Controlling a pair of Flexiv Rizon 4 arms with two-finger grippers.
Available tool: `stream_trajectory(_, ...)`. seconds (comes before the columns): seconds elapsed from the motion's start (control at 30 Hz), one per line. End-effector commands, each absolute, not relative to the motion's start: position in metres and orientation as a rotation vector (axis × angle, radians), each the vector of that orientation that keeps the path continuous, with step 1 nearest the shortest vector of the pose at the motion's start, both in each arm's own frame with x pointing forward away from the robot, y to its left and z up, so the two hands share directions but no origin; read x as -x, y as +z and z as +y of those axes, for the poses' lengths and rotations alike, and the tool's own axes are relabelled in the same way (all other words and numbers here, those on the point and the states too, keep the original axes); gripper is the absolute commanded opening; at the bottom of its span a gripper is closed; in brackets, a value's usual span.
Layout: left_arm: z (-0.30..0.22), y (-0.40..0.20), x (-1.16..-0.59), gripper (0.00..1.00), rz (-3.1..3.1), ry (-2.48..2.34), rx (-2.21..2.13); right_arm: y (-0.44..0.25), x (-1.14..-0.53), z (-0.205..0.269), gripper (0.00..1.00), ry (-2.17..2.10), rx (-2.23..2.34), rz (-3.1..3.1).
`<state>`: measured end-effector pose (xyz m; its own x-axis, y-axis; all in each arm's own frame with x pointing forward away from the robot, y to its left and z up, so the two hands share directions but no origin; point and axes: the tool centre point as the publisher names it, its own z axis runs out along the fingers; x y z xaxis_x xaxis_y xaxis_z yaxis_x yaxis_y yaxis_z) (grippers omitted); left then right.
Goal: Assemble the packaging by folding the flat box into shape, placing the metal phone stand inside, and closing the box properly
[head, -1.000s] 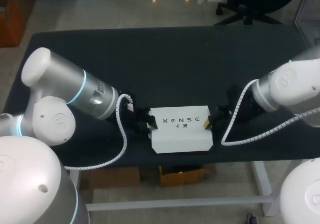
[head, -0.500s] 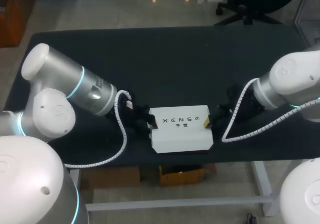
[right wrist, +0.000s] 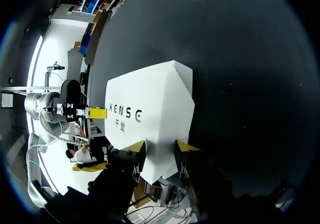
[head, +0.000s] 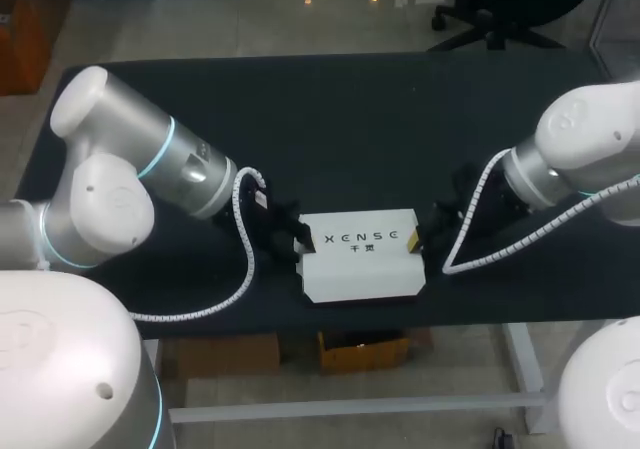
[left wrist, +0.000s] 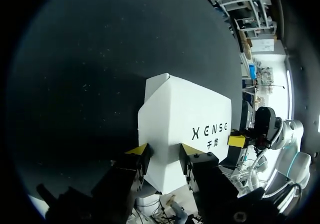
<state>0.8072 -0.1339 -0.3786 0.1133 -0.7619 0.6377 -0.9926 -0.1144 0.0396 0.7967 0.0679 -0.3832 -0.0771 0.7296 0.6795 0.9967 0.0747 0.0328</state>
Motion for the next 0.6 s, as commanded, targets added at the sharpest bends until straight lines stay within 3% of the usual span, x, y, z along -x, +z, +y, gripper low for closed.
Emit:
stream_trajectory(0.03,-0.1362,-0.3773,-0.8095,0.38,-1.695,0.645,-1.932,-0.3811,-0.7984,0.0733,0.33,-0.691,1.701,-1.858)
stream_trajectory(0.6,-0.1361,-0.3693,-0.8126,0.39,-1.679,0.599,-1.928,-0.3781,-0.8016,0.0776,0.30,-0.592,1.728,-1.832)
